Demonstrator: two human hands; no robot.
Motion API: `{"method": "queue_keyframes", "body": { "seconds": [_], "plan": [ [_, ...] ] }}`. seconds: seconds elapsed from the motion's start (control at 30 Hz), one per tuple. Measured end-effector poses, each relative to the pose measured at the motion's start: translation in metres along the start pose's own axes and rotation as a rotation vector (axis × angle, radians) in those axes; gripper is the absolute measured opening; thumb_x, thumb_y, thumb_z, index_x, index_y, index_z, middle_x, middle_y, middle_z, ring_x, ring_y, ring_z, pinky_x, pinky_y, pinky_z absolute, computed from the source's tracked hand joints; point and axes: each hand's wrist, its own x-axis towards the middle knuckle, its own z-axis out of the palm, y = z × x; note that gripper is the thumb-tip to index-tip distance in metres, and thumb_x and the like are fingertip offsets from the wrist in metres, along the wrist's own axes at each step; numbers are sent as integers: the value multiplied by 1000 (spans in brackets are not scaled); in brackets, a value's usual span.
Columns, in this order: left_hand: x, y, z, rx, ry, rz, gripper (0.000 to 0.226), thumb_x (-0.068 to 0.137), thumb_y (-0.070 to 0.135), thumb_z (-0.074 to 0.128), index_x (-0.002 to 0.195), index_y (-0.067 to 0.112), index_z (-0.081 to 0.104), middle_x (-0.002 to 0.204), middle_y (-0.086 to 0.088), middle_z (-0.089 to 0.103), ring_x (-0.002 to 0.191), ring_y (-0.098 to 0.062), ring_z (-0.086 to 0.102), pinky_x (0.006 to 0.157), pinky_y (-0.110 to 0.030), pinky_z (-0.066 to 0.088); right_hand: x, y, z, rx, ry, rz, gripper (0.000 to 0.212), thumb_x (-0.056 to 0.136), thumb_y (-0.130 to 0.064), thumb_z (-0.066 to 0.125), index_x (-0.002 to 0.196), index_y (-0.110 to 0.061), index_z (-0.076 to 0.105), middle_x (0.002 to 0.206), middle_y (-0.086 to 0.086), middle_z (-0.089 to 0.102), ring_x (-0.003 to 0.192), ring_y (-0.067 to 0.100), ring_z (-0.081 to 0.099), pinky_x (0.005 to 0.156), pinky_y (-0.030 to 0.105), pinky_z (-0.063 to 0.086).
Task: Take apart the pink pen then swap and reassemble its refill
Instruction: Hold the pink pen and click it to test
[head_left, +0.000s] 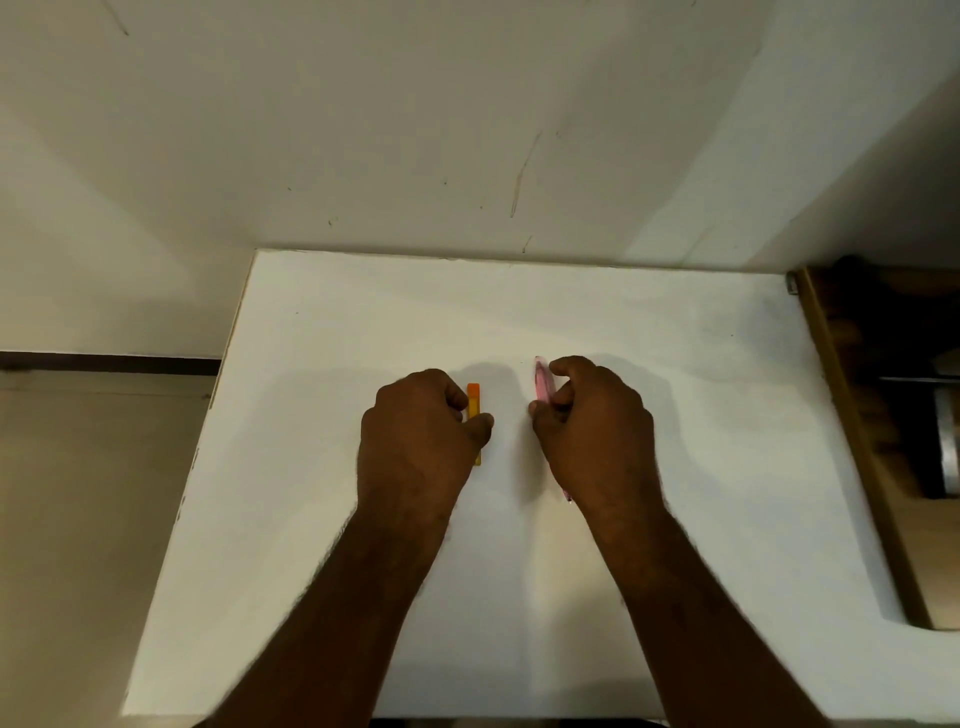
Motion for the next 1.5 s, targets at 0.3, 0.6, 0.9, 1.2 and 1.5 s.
{"method": "queue_keyframes", "body": {
  "seconds": [0.3,0.6,0.9,1.2,1.5],
  "plan": [
    [1,-1,-5,-17,24,61,29,74,50,82,87,26,71,75,14,65,69,-6,62,58,-20,40,8,-9,-25,1176,8,180,24,101,-11,55,98,-24,75,94,-10,76,81,15,71,83,33,62],
    [0,3,-9,-25,87,115,21,78,50,76,76,32,65,69,18,67,62,4,59,54,-16,34,8,-4,-42,1843,-270,43,66,96,-67,33,77,-12,64,59,1,45,59,17,36,64,33,38],
    [-2,5,-6,-28,71,154,20,82,47,73,80,28,70,71,16,68,67,-2,64,60,-20,44,9,-11,-46,1843,-214,21,50,99,-45,37,65,-12,53,53,-1,39,55,18,28,59,34,34],
    [-3,6,-7,-30,50,161,19,83,46,73,82,27,70,71,15,69,67,-5,66,64,-23,48,8,-11,-44,1794,-228,-21,49,98,-45,39,69,-11,59,56,-1,46,56,17,34,61,34,35],
    [-3,6,-6,-24,48,170,19,83,45,73,79,27,69,62,19,65,56,7,61,56,-14,40,8,-14,-42,1797,-241,1,49,94,-51,45,71,-10,58,57,0,45,58,17,33,63,34,36]
  ]
}}
